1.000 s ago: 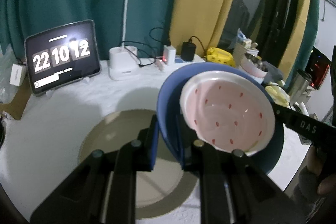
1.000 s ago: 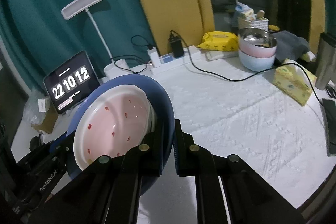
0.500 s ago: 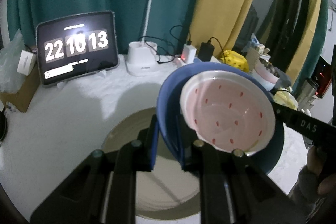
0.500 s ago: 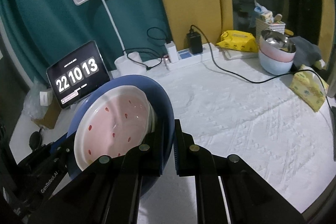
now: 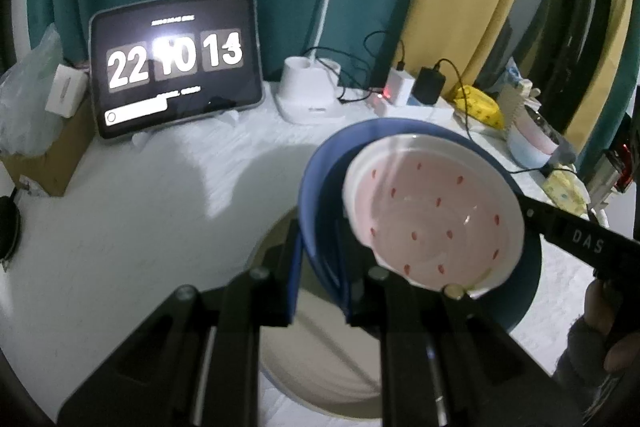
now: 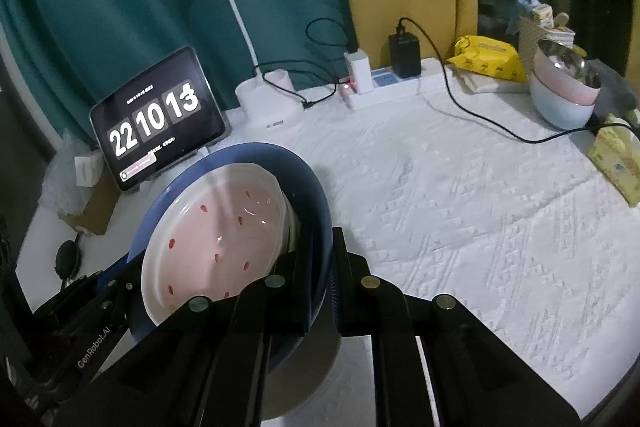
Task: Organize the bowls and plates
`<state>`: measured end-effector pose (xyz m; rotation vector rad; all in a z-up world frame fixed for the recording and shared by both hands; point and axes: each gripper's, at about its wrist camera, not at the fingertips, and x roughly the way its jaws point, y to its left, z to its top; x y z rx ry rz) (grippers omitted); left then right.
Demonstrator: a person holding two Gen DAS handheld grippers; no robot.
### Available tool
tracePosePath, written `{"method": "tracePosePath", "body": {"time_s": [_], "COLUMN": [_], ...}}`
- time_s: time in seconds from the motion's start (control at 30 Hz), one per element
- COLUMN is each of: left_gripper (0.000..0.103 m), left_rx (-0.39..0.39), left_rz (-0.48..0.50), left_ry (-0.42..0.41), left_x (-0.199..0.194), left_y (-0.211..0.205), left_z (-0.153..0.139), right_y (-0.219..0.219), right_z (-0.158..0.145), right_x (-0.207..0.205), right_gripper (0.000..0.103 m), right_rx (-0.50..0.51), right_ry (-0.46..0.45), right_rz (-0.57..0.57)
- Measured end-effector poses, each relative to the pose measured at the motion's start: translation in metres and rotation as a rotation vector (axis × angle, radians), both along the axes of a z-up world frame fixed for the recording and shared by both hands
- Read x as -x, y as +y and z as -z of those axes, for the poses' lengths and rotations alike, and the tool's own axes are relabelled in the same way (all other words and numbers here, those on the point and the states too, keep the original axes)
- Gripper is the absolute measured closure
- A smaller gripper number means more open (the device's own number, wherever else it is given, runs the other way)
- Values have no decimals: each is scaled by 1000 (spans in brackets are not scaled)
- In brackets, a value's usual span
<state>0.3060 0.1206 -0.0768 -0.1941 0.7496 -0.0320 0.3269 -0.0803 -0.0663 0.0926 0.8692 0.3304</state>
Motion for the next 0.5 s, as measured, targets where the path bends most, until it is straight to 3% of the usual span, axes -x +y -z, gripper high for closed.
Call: {"method": "tracePosePath", "body": {"time_s": [0.5], "left_gripper": [86], "left_rx": [-44], "left_rz": [-22], "left_ry": [8], "left_x": [-1], "left_y": [4], "left_z": [1], "right_y": [11], "right_z": [12], "right_x": [-6], "right_gripper": [91], "right_rx": [-2], "right_ry": [17], "right_rz": [-6]}}
